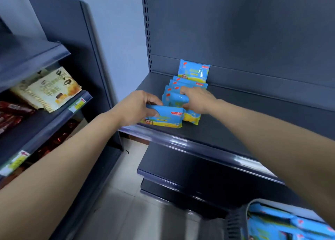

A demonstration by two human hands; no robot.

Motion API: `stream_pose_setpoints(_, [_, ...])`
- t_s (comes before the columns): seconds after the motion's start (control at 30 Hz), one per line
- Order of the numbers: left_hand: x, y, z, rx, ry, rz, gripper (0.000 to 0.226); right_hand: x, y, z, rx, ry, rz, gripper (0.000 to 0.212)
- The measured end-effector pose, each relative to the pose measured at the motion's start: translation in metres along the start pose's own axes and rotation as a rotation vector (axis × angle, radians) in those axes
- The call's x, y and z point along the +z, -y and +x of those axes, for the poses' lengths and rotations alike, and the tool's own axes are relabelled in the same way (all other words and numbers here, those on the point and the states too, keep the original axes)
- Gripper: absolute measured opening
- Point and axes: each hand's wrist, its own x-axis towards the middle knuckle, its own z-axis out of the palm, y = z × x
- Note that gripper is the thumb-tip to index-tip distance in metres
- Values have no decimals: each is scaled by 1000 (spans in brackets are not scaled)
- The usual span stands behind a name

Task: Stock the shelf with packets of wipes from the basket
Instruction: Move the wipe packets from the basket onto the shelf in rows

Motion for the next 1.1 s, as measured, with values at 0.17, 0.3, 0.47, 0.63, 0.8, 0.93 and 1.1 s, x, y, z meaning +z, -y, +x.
stream_pose_setpoints(0.17, [-7, 5, 27, 36, 59, 61, 23, -3, -7, 20, 70, -51, -77, 42])
stream_pose_setpoints(0.3, [-2, 9, 49, 43, 82, 61, 23, -5, -18, 27, 115, -55, -37, 45])
stream_pose_setpoints(0.47, [14, 10, 75, 75, 135, 103, 22, -6, -28, 22, 106, -59, -11, 48])
stream_pose_setpoints(0.63, [35, 10, 96, 131, 155, 446, 46, -15, -34, 6, 108, -111, -9, 37])
stream_pose_setpoints(0.8, [53, 10, 111, 152, 55, 622, 63, -23, -39, -21, 116, -201, -24, 35])
stream_pose_setpoints(0.93, [63, 8, 109, 187, 13, 636, 64, -25, -44, -44, 100, -195, -46, 37])
stream_pose_setpoints(1.1, [72, -9, 91, 201, -77, 699, 68, -27, -46, -71, 66, -222, -129, 37])
